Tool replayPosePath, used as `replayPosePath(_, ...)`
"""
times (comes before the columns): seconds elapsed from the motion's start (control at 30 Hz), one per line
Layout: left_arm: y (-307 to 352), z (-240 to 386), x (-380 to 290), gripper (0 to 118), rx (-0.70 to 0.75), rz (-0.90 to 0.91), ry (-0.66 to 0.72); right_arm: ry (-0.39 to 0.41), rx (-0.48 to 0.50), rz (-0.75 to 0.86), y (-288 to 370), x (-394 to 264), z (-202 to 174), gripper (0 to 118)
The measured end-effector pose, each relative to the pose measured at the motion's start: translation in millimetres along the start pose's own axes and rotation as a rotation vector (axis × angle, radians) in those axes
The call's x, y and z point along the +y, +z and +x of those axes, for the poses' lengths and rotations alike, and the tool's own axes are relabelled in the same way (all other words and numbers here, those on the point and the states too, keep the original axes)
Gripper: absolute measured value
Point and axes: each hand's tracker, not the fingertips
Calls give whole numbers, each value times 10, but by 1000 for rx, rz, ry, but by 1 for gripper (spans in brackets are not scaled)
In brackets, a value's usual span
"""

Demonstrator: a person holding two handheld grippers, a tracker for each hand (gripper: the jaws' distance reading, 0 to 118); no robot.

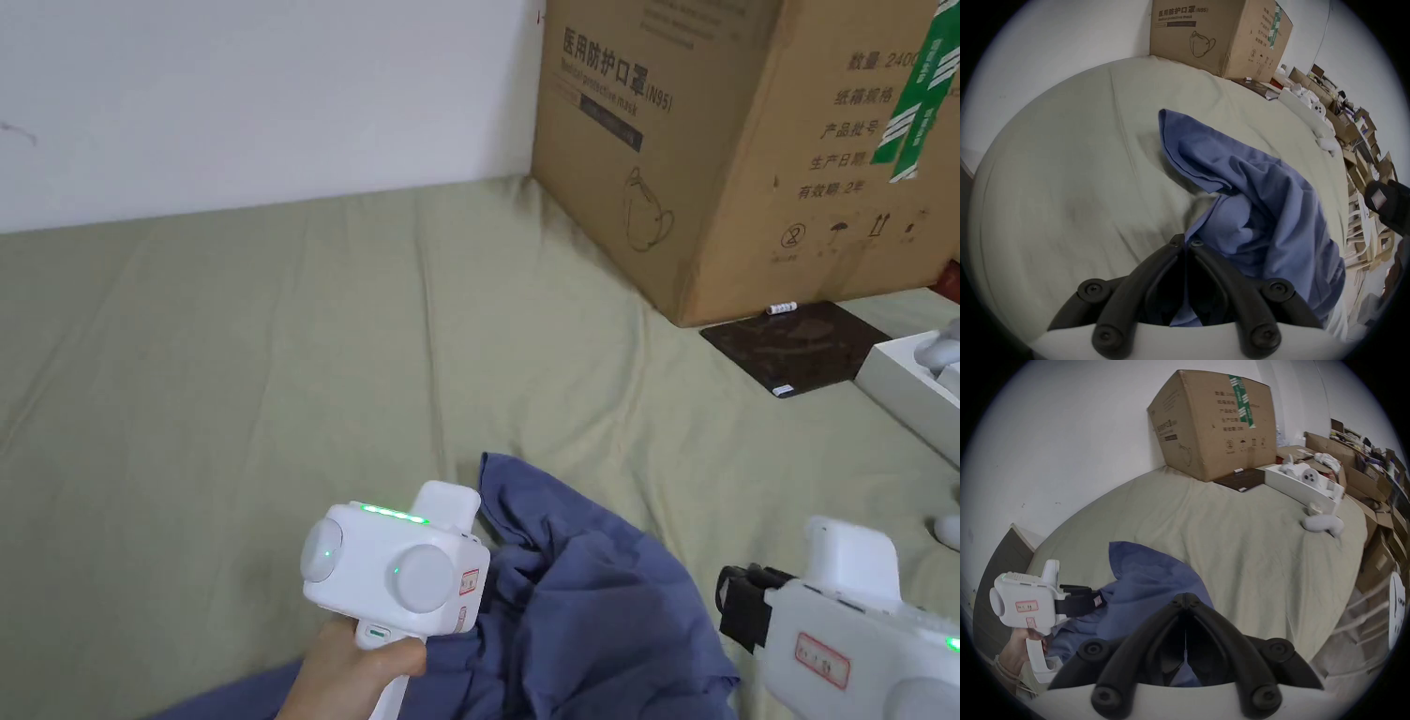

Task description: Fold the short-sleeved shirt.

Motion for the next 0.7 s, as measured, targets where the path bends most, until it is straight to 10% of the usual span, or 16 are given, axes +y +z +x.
replayPosePath(0.1, 153, 25, 11, 0, -4, 31, -21, 66, 58, -65, -304, 334, -59, 2)
replayPosePath(0.27, 278, 66, 41, 0, -3, 48, -67, 142, 37, -209, -1166, 740, -70, 63)
replayPosePath(0.57, 401, -11, 24, 0, -49, 55, -34, 189, -82, -422, -1985, 647, -87, 62)
replayPosePath(0.7, 461, 5, 16, 0, -41, 63, -39, 275, -151, -377, -1845, 552, -240, 2)
